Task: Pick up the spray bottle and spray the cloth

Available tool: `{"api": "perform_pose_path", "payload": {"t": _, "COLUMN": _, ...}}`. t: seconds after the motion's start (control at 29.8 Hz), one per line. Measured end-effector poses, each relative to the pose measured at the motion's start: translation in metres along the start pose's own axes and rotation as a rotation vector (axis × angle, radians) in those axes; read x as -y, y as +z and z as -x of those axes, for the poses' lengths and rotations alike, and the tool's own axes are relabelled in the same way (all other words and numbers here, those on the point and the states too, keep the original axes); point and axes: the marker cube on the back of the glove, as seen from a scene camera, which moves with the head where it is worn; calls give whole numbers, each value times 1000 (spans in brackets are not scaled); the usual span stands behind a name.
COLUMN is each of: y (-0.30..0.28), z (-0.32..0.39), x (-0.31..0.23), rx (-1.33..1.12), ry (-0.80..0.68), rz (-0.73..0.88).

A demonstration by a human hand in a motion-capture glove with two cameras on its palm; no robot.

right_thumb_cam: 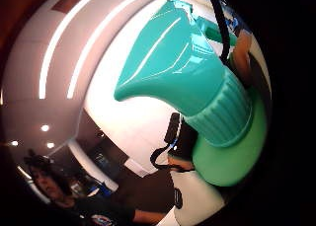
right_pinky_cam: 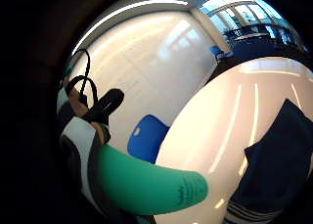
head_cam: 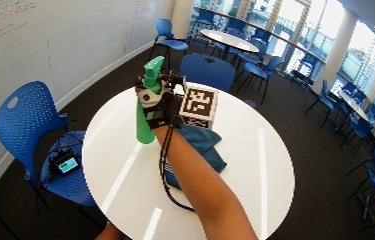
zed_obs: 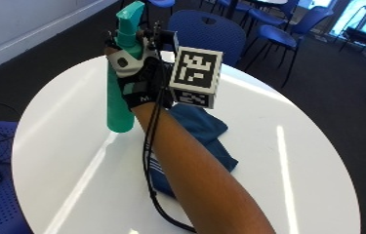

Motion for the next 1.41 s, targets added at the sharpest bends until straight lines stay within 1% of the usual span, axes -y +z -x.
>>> {"api": "perform_pose_path", "payload": {"t": 0.27, "y": 11, "z": -9, "x": -25, "rx": 22, "ry": 56, "rz": 31}}
{"api": "perform_pose_path", "payload": {"t": 0.5, "y": 23, "z": -6, "x": -45, "rx": 22, "ry": 22, "rz": 72}}
{"api": "perform_pose_path", "payload": {"t": 0.91, "y": 38, "z": 3, "x": -53, "rx": 59, "ry": -11, "rz": 77}}
{"api": "perform_pose_path", "payload": {"t": 1.41, "y": 43, "z": -8, "x": -63, "rx": 63, "ry": 30, "rz": 73}}
